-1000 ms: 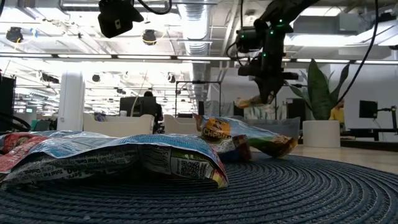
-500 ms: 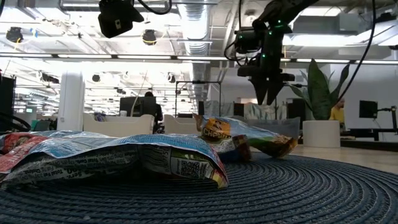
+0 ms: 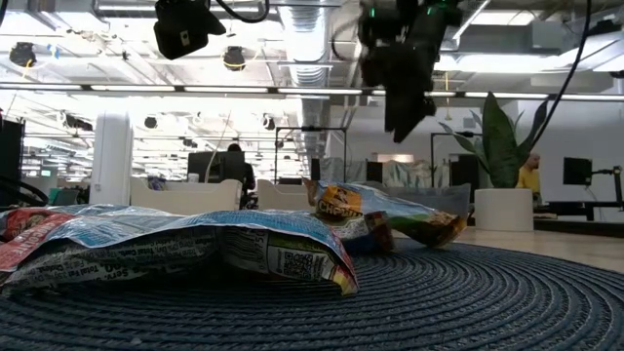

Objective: Pick and place Granola Bars by type
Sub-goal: Put the yellow granola bar into the black bin

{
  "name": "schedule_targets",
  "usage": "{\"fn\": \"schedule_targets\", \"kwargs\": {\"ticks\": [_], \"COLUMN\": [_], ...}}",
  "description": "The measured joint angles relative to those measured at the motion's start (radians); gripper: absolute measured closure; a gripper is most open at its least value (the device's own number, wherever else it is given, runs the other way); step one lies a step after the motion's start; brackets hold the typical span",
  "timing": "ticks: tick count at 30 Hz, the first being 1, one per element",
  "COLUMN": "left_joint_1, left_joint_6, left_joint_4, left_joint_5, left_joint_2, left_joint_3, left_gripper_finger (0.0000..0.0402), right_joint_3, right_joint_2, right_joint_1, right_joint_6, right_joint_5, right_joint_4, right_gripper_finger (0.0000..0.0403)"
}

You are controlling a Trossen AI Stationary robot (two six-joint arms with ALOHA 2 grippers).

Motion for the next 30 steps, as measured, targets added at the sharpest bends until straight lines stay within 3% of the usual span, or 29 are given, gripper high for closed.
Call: {"fn": "schedule_targets", "kwargs": {"ticks": [6, 13, 20, 30], "left_joint_1": [0.0, 0.0, 0.0, 0.0], "left_joint_6": [0.0, 0.0, -0.001, -0.012], "left_joint_4": [0.0, 0.0, -0.001, -0.014], "left_joint_5": [0.0, -0.001, -0.001, 0.001], "left_joint_2": [0.0, 0.0, 0.0, 0.0], "left_joint_3": [0.0, 0.0, 0.0, 0.0], "left_gripper_finger": [0.0239, 0.0239, 0.0239, 0.0239], "right_joint_3": [0.0, 0.001, -0.004, 0.0], "right_joint_2": [-0.031, -0.016, 0.039, 0.239], "right_joint_1": [0.212, 0.411, 0.495, 0.553], "right_joint_6": [-0.109, -0.119, -0.118, -0.11], "right_joint_5": [-0.007, 0.003, 0.045, 0.016], "right_joint_4": [-0.021, 0.019, 0.057, 0.199], "right_gripper_finger": [0.019, 0.0194, 0.0201, 0.0205]}}
